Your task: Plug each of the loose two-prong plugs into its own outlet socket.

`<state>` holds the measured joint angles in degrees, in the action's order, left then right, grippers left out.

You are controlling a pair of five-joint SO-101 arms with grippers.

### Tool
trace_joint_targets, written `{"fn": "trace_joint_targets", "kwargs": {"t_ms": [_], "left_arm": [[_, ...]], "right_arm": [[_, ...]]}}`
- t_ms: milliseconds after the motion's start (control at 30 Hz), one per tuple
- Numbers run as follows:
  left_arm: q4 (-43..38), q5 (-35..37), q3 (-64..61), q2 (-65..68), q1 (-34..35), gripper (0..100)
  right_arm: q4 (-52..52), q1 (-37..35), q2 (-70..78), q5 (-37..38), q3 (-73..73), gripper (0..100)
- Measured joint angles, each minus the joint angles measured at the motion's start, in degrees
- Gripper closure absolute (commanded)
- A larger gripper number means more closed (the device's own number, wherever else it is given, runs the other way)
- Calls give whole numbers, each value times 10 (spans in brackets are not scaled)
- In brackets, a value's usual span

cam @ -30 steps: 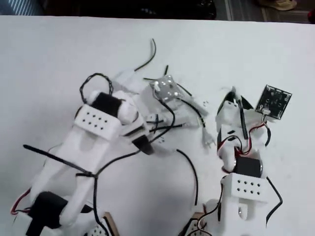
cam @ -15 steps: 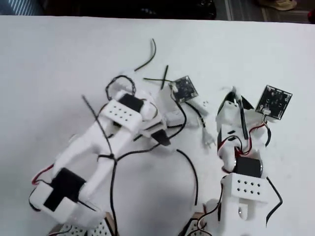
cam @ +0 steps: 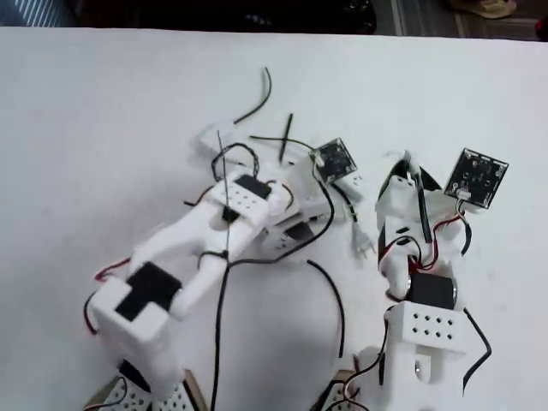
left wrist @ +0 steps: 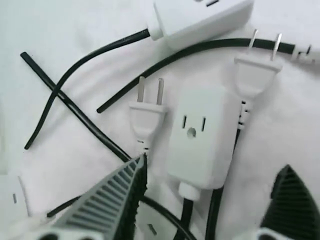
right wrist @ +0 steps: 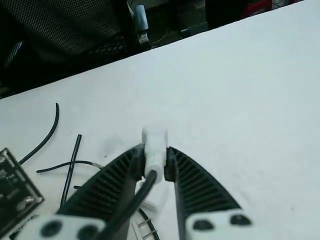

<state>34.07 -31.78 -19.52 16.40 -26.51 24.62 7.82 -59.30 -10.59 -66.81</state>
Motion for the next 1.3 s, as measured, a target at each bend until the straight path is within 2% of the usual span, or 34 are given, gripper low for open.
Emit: {"fn": "trace_joint_targets", "kwargs": {"t_ms": [367,633,867,1100,1233,1300], "left_arm": [[-1,0,38,33,-3,980],[103,0,25,-74,-3,977],[184,0,-49,-207,-3,977],[298,0,-139,-367,18,976],[311,0,-216,-462,47,967],[309,0,-261,-498,60,912]], "right_arm": [[0,0,0,0,0,981],[0,-15,0,0,0,981],[0,-16,0,0,0,981],[0,-15,0,0,0,981],[0,-15,0,0,0,981],[0,-15,0,0,-2,981]]}}
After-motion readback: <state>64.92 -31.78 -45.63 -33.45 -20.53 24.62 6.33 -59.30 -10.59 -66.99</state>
